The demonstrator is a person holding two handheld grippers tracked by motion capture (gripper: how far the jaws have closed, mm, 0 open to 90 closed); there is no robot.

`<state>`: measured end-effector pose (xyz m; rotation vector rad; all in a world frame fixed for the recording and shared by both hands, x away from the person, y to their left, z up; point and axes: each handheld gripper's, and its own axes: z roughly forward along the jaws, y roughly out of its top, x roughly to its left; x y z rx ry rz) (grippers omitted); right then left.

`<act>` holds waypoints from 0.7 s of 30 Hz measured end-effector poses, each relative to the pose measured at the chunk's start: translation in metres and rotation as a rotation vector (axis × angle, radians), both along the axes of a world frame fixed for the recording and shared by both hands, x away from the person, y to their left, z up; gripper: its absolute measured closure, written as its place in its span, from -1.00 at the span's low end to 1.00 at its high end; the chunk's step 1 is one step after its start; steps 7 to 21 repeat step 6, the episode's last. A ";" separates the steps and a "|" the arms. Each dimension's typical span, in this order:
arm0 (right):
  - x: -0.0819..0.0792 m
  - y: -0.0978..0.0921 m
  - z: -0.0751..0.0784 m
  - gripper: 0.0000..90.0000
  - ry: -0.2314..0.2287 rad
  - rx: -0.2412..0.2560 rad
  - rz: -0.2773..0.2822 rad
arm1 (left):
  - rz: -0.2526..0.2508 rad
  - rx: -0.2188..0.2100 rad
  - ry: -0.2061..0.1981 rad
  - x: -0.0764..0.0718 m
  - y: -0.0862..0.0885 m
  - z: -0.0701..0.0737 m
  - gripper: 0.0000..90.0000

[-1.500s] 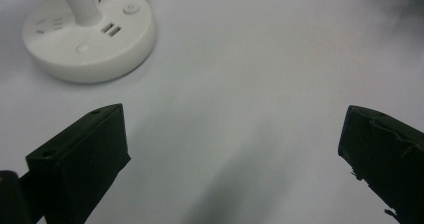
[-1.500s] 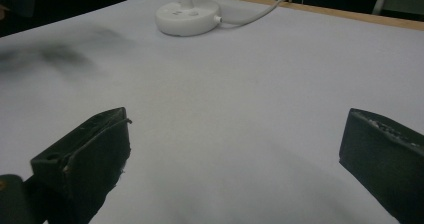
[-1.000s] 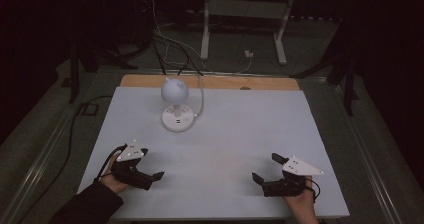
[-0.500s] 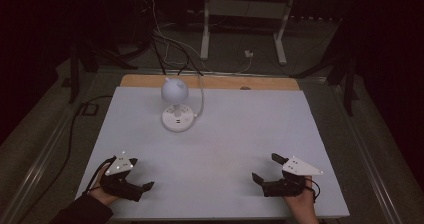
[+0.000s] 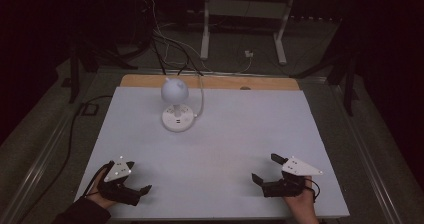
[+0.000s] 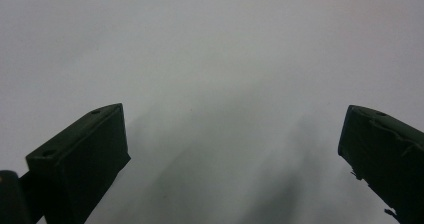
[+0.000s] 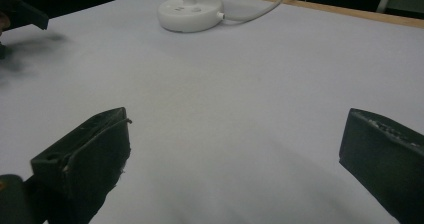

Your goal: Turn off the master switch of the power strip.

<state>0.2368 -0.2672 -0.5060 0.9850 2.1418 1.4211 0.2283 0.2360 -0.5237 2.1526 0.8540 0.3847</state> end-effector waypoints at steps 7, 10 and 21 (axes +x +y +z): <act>0.000 0.001 0.000 -1.00 0.001 -0.005 0.002 | -0.001 -0.026 -0.006 0.000 0.001 0.002 -1.00; 0.000 0.001 0.000 -1.00 0.001 -0.005 0.002 | -0.001 -0.026 -0.006 0.000 0.001 0.002 -1.00; 0.000 0.001 0.000 -1.00 0.001 -0.005 0.002 | -0.001 -0.026 -0.006 0.000 0.001 0.002 -1.00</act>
